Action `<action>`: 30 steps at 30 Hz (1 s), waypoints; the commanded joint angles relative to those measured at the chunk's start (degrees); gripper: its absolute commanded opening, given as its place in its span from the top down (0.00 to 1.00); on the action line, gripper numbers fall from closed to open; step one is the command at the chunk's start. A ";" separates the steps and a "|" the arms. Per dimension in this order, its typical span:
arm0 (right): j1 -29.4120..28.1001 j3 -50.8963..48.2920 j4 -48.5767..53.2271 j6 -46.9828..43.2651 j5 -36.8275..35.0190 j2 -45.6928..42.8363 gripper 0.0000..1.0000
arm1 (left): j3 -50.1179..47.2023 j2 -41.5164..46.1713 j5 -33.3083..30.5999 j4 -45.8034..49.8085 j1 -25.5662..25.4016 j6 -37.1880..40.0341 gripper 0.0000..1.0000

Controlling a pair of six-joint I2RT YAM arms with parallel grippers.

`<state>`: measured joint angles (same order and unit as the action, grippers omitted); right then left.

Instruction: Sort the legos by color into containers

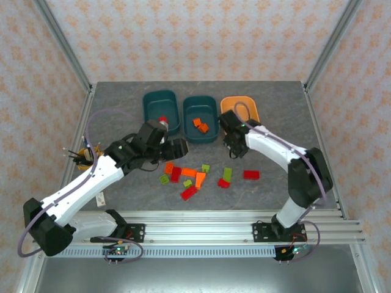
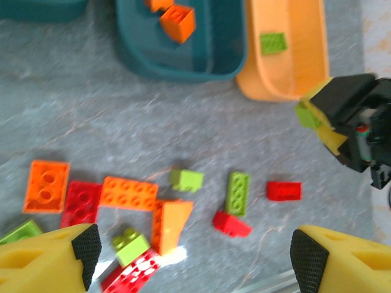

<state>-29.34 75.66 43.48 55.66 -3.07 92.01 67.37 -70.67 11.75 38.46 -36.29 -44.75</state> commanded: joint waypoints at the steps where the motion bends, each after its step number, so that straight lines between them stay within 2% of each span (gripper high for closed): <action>1: 4.20 5.57 0.41 -10.31 -2.99 1.97 0.73 | 5.09 -4.47 0.06 -2.11 1.05 -0.71 0.16; 7: 8.28 20.69 -0.86 -20.86 4.48 16.95 0.73 | 13.23 -13.89 0.89 -4.25 3.52 -0.65 0.16; 13: 11.50 32.81 1.35 -25.39 5.19 30.74 0.72 | 19.24 -21.10 1.52 -4.84 4.92 0.14 0.16; 19: 13.94 40.73 5.28 -27.55 6.77 40.78 0.67 | 20.28 -22.65 0.77 -3.84 5.02 0.49 0.17; 25: 14.11 43.06 6.70 -27.89 8.59 41.43 0.47 | 18.23 -20.92 -1.77 -0.05 5.12 -1.15 0.17; 30: 13.73 44.14 7.68 -28.05 8.98 36.23 0.41 | 14.46 -17.67 -3.13 2.39 5.40 -1.75 0.17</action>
<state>-15.16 117.56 48.64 28.36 5.85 134.15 83.48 -91.88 11.33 37.04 -31.44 -45.60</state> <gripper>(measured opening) 0.590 0.826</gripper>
